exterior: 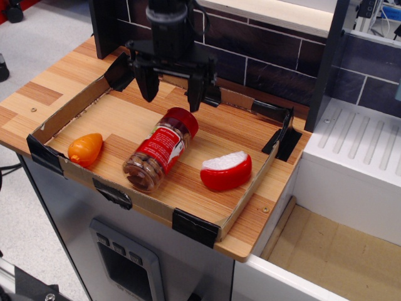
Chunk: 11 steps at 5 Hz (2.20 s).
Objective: Upright basil bottle
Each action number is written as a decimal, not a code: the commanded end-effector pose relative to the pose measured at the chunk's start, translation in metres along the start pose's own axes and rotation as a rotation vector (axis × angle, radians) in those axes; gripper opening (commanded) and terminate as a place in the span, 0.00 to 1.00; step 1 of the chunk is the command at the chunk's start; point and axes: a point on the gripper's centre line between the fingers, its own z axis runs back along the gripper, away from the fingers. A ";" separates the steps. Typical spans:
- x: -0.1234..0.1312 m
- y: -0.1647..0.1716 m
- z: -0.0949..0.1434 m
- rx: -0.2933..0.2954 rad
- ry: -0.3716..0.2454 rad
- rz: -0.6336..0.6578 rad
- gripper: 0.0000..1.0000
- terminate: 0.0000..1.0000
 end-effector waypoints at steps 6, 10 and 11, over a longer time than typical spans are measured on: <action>0.001 -0.002 -0.037 0.110 -0.033 -0.036 0.00 0.00; 0.020 0.022 0.033 0.084 -0.173 -0.042 0.00 0.00; 0.022 0.026 0.046 0.079 -0.196 -0.035 0.00 0.00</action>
